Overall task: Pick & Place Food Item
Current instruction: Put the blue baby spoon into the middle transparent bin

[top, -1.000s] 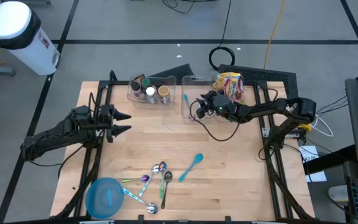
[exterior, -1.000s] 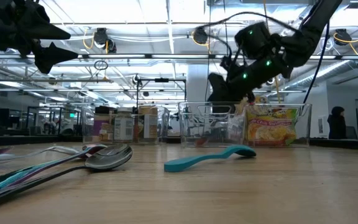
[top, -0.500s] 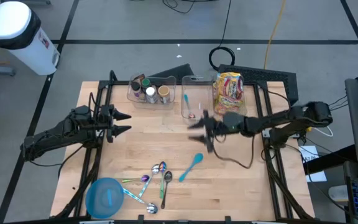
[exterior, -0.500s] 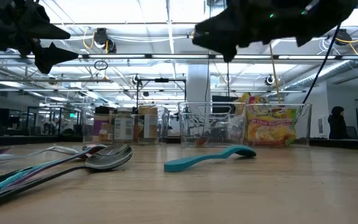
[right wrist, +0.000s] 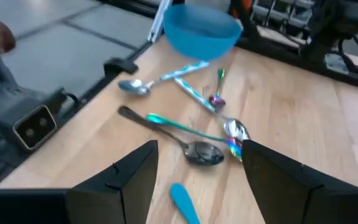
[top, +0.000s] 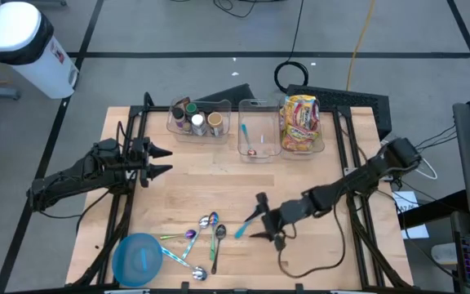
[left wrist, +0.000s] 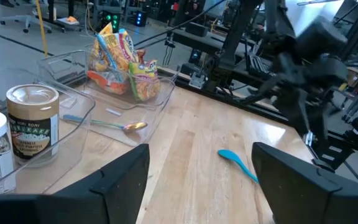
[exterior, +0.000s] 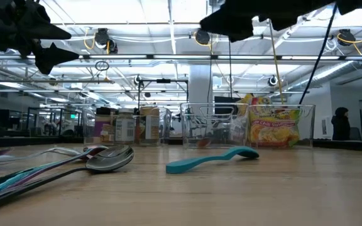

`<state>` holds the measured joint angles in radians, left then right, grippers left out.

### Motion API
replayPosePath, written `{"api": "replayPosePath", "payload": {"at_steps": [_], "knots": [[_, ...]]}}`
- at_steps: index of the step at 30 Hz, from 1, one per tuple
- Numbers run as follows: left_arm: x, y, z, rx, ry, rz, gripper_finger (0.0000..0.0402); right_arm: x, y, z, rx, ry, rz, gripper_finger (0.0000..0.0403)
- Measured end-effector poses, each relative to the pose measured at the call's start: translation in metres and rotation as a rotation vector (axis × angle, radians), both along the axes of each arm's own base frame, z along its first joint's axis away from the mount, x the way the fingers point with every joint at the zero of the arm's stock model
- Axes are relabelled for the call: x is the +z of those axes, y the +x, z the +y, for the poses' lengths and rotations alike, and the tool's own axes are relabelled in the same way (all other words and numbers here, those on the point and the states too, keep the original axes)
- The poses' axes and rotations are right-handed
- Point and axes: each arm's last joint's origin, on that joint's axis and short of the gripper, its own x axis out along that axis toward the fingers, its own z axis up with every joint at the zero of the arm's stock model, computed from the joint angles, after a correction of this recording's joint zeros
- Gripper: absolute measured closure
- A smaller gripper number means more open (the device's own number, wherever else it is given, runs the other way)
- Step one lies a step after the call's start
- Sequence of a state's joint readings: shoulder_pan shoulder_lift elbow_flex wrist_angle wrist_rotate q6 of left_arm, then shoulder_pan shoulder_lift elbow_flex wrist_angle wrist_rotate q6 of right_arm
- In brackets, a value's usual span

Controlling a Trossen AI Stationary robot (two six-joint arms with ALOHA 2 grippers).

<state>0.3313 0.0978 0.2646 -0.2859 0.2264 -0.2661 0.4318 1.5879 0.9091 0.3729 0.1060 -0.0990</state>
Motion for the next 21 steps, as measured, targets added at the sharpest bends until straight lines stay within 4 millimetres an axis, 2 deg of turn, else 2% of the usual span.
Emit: {"api": "replayPosePath", "payload": {"at_steps": [3, 6, 14, 21], "knots": [[0.0, 0.0, 0.0, 0.0, 0.0, 0.0, 0.0105, -0.006, 0.015, 0.009, 0.015, -0.025, 0.019, 0.0174], [0.0, 0.0, 0.0, 0.0, 0.0, 0.0, 0.0103, -0.022, 0.023, 0.01, 0.026, -0.106, 0.1, 0.0178], [0.0, 0.0, 0.0, 0.0, 0.0, 0.0, 0.0113, -0.073, 0.033, -0.015, -0.05, -0.186, 0.335, 0.0188], [0.0, 0.0, 0.0, -0.001, 0.0, 0.0, 0.0123, -0.088, 0.03, -0.034, -0.11, -0.202, 0.497, 0.0201]]}}
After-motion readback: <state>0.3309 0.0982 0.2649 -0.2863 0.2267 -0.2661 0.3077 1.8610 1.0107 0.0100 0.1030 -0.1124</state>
